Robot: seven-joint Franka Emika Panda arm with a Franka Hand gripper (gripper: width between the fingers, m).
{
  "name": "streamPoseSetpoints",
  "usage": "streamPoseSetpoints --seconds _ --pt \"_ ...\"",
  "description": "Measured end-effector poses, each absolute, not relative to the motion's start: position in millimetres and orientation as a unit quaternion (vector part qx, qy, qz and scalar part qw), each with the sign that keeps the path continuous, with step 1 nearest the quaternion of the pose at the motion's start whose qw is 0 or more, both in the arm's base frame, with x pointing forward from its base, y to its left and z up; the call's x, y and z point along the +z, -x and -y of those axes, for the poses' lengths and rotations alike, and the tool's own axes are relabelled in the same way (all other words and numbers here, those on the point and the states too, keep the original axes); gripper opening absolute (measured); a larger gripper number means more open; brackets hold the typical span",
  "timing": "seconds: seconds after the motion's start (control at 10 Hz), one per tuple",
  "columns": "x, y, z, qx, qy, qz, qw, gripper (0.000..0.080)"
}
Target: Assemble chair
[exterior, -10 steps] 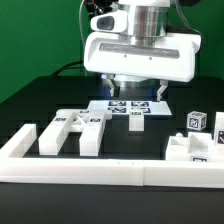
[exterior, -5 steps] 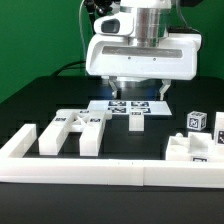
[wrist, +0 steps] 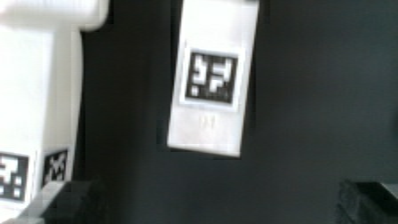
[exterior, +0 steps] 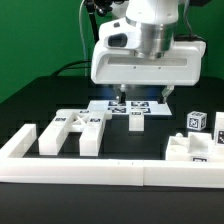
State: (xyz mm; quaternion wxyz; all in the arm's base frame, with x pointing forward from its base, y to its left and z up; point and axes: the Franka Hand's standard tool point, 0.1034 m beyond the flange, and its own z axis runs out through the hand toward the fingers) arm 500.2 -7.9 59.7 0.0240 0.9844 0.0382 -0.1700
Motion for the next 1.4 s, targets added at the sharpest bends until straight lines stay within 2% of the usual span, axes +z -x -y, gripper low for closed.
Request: streamPoseSetpoints --seconds 0.6,0.9,1.4 --pt "53.4 -498.6 14.3 -0.364 -0.930 -0.026 0.030 0.0649" --pt "40.7 -492.1 15.6 -0.462 -0.886 -0.020 0.036 0.0649" --pt "19.5 -488.5 12.1 -0.459 -0.887 -0.024 0.038 0.0649"
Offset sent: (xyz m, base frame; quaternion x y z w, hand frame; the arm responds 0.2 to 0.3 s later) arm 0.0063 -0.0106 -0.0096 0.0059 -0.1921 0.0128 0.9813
